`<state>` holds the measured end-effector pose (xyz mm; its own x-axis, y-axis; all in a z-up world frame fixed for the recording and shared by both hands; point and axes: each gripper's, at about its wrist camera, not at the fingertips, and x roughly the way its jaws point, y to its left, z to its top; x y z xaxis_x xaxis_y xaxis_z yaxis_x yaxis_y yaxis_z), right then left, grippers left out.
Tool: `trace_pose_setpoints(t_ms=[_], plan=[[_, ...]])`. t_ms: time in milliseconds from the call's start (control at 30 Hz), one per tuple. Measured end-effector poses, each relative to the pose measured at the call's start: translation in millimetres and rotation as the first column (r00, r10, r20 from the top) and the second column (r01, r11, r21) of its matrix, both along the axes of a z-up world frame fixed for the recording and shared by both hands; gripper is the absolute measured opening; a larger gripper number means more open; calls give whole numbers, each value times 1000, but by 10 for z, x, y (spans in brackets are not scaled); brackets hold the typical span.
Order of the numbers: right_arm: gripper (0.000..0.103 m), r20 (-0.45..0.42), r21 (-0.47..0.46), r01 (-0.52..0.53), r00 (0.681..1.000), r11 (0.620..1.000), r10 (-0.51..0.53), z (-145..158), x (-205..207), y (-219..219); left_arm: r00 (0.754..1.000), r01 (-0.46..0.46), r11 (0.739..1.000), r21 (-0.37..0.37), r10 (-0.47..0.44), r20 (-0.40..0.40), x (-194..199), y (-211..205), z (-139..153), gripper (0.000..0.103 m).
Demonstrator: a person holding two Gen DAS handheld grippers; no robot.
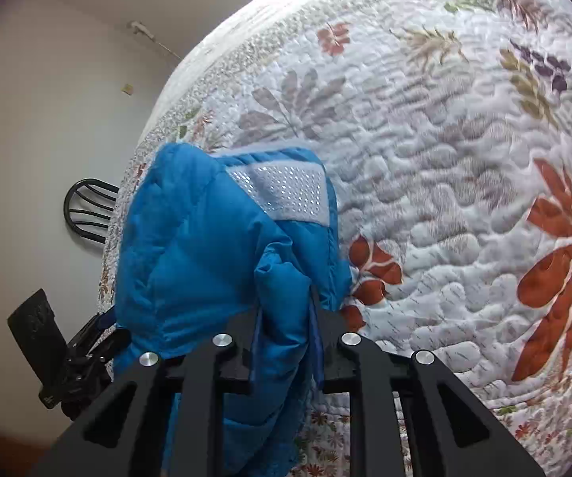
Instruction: Fold large clothes
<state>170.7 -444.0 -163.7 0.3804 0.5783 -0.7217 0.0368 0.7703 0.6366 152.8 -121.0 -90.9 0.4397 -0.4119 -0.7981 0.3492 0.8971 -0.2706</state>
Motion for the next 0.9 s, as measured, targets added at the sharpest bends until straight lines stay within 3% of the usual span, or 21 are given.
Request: trace_pose_setpoints(t_ms=[100,233,300,333,467,600,767,900], plan=[[19,16,-1,10,1000,1000,-10,-77,-30,12,1000,5,1000,4,-5,11,16,-32,-64,95],[22,68,-54,17,998,998,-14,142,-122,45,1000,-1,1000,-2,1,-9,43,25,-16,95],[33,98,-116,45,995,992,-34,330,-193,44,1000,-13,1000,11,13,5,17,77,75,92],[43,119,-168,70,992,983,-50,433,-243,47,1000,-21,1000,7,20,16,-1,113,133,92],[43,223,-215,111,973,970,-62,850,-447,91,998,-41,997,-57,44,50,-61,228,437,92],[38,304,-253,36,952,967,44,1165,-529,482,997,-32,994,-105,39,72,-75,119,672,92],[33,262,-339,-91,947,936,187,1017,-455,1063,1000,10,994,-106,-7,28,-42,-111,489,92],[29,207,-367,-130,954,921,216,722,-408,1196,999,45,996,-73,-46,-11,5,-175,189,92]])
